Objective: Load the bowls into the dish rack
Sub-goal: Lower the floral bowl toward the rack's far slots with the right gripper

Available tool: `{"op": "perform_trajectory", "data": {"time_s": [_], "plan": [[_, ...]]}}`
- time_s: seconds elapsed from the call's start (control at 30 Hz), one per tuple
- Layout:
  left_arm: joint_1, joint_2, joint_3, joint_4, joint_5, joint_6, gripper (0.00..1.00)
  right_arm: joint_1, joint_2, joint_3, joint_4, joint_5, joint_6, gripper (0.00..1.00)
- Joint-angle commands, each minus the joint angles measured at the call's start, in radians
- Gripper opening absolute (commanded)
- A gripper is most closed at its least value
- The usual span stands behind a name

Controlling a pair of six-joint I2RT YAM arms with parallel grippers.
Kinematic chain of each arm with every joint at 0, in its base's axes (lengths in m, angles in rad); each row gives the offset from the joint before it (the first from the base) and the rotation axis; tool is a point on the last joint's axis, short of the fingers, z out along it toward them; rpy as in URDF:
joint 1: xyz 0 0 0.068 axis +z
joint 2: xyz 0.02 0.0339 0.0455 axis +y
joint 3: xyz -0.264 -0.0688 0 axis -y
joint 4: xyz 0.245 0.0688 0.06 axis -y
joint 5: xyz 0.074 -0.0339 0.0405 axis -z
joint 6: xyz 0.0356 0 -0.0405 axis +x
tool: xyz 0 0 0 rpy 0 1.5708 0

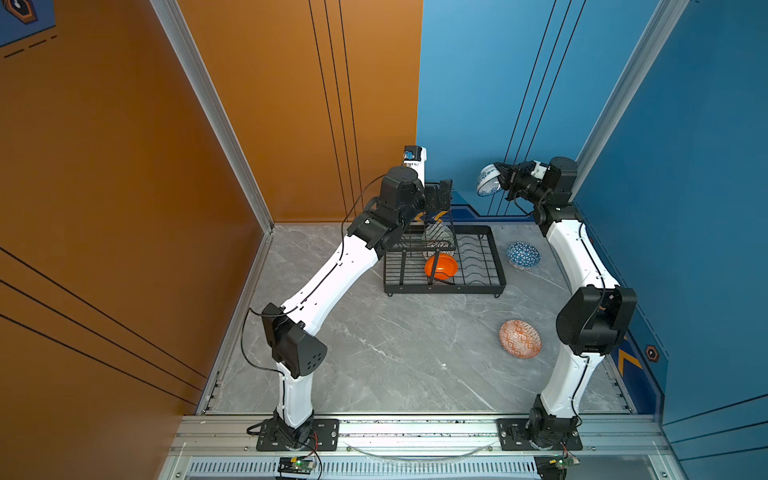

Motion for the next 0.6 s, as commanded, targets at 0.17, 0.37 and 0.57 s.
{"op": "perform_trajectory", "data": {"time_s": [0.17,0.37,0.57], "plan": [[0.052,0.008,0.065,-0.217,0.132,0.076,0.98,0.011,-0.085,-0.141,0.0,0.003,-0.225,0.0],[0.065,-0.038,-0.011,-0.269,0.106,0.142,0.98,0.036,-0.08,-0.278,0.124,0.031,-0.256,0.0],[0.083,-0.022,-0.011,-0.268,0.103,0.145,0.98,0.055,-0.039,-0.405,0.342,0.045,-0.25,0.0]]}}
